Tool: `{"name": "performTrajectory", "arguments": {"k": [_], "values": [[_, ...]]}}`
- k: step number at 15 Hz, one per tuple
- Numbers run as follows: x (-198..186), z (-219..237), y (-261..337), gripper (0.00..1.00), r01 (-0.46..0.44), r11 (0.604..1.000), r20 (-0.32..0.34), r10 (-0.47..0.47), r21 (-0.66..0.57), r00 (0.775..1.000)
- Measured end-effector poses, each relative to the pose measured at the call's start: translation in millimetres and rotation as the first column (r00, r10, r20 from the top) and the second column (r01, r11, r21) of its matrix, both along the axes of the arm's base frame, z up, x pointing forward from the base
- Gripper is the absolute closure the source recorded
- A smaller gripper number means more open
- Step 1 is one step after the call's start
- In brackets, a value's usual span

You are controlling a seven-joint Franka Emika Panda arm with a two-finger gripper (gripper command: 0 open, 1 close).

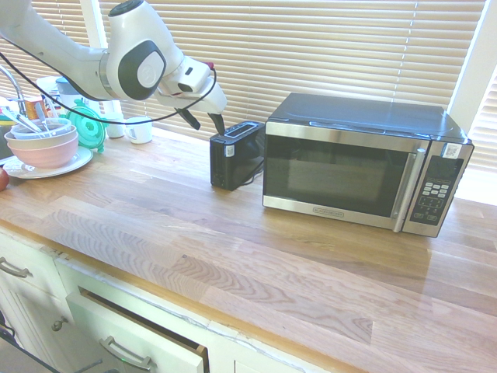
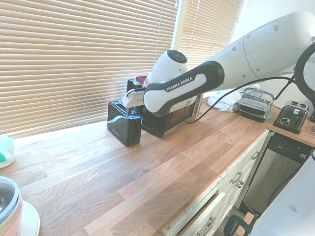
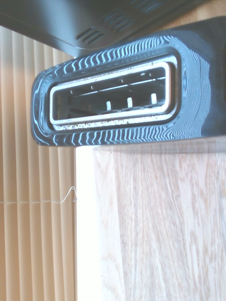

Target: Press the toaster

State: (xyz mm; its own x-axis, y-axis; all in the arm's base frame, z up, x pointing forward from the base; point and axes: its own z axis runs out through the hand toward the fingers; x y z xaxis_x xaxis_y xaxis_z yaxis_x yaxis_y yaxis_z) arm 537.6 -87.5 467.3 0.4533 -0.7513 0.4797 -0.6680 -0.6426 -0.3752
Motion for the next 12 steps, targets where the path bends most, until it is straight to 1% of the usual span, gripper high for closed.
{"name": "performTrajectory", "arguments": {"k": [12], "values": [[-1.1, -1.8, -3.9, 1.00, -0.032, 0.999, -0.020, 0.032, -0.005, 0.999]]}}
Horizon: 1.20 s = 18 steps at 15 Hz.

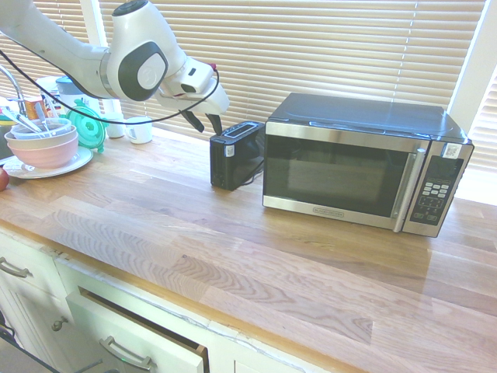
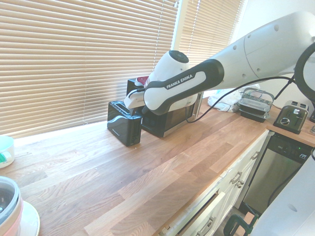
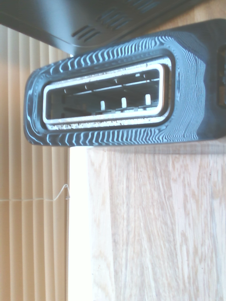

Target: Press the toaster

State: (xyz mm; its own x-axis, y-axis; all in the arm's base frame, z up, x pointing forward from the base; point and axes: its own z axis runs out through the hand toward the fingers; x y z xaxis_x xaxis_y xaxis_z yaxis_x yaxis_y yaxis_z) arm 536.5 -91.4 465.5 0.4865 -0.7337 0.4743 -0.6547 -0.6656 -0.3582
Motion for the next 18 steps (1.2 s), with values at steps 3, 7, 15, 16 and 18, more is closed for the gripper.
{"name": "performTrajectory", "arguments": {"k": [3, 7, 15, 16, 18], "values": [[0, 0, -1, 1.00, 0.002, 1.000, -0.001, -0.002, 0.006, 1.000], [-1, 1, -6, 1.00, 0.000, 1.000, -0.002, 0.000, 0.010, 1.000], [1, 8, -18, 1.00, -0.001, 1.000, -0.017, 0.001, 0.018, 1.000], [2, 8, -18, 1.00, -0.002, 1.000, -0.017, 0.002, 0.020, 1.000], [2, 5, -19, 1.00, -0.003, 1.000, -0.022, 0.004, 0.023, 1.000]]}}
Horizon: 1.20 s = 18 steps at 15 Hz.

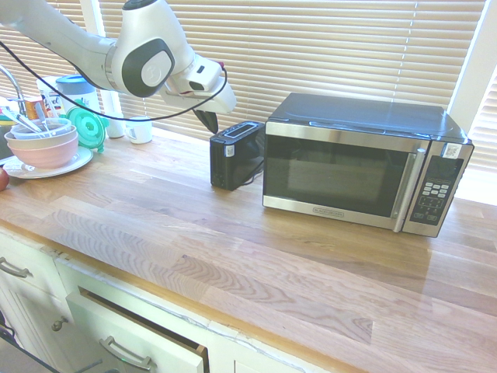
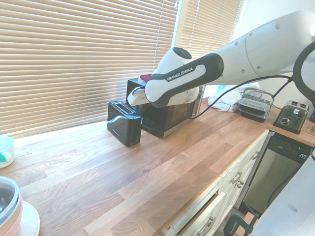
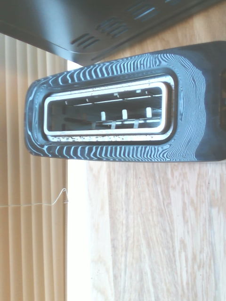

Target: Press the toaster

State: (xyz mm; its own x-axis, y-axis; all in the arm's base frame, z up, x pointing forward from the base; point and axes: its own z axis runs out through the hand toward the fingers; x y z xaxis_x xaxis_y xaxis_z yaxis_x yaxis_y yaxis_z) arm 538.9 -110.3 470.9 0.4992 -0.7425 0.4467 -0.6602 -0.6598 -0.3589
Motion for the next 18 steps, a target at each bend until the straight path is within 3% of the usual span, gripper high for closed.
{"name": "performTrajectory", "arguments": {"k": [18], "values": [[27, -44, -10, 1.00, -0.021, 1.000, -0.069, 0.021, 0.004, 0.997]]}}
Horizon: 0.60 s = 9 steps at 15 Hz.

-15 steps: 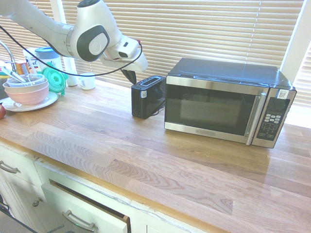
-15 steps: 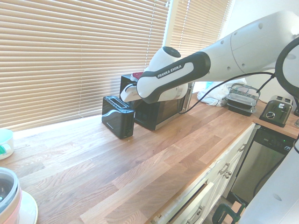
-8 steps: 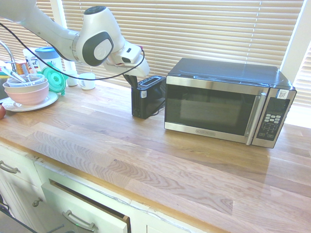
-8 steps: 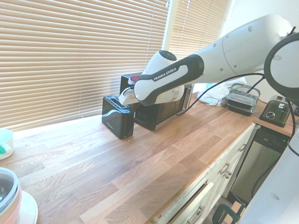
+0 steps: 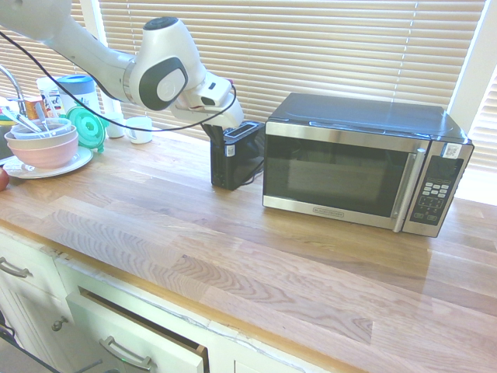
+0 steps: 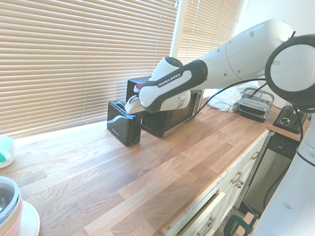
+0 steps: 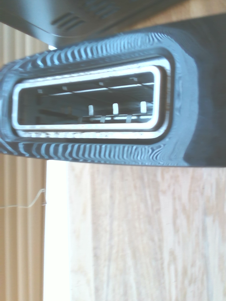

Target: Press the toaster

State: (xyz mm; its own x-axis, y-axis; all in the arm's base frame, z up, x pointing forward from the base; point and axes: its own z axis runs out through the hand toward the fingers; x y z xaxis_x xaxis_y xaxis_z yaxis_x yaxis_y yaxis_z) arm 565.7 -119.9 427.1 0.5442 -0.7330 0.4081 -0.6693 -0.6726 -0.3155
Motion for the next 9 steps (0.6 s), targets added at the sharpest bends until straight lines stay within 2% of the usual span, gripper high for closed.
{"name": "performTrajectory", "arguments": {"k": [9], "values": [[8, -26, 3, 1.00, -0.010, 1.000, -0.039, 0.010, 0.016, 0.999]]}}
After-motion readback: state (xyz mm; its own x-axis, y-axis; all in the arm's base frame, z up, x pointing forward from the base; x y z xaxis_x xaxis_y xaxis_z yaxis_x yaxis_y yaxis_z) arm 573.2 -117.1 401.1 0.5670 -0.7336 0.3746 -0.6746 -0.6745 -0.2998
